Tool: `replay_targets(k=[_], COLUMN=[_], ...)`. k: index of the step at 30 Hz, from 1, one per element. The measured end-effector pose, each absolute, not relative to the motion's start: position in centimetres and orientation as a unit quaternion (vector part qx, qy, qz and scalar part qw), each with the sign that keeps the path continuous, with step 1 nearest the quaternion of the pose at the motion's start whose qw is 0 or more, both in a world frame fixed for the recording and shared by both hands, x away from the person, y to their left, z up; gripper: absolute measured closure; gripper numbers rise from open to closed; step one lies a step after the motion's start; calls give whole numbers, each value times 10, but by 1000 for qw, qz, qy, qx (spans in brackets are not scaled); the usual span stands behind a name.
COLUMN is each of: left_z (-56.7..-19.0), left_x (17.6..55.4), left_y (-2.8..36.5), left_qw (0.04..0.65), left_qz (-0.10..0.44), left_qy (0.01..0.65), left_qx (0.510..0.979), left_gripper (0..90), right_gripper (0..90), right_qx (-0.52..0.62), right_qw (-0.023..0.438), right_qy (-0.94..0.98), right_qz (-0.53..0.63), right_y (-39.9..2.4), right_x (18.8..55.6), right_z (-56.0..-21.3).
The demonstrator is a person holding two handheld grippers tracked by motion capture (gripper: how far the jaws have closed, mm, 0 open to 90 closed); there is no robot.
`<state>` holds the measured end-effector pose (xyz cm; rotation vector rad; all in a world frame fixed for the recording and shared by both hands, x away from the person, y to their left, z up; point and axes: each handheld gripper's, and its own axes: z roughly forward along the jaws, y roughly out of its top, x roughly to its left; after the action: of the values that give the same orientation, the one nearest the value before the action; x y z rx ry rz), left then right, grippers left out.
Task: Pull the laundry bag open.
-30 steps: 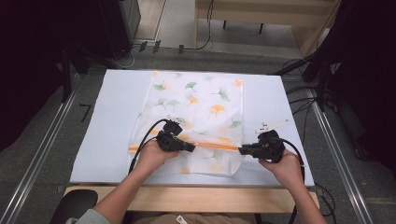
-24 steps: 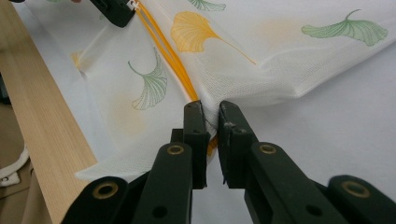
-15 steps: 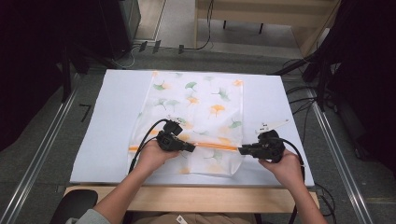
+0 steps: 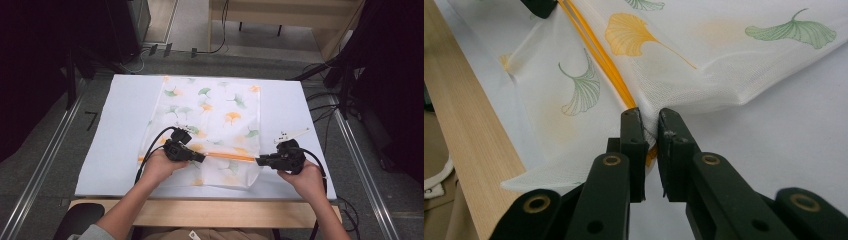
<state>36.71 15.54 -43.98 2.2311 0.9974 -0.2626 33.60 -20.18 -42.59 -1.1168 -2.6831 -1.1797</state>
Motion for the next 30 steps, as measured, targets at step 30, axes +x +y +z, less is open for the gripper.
replay_targets(k=[30], left_z=[-439], left_x=[362], left_y=[175], left_qw=[339], left_qz=[-109], left_qy=[391], left_qx=[849], left_gripper=[900], right_gripper=[845], right_qx=[-356], right_qw=[1], right_qy=[-858], right_qz=[-370], right_y=[-200], right_x=[337], right_z=[-428])
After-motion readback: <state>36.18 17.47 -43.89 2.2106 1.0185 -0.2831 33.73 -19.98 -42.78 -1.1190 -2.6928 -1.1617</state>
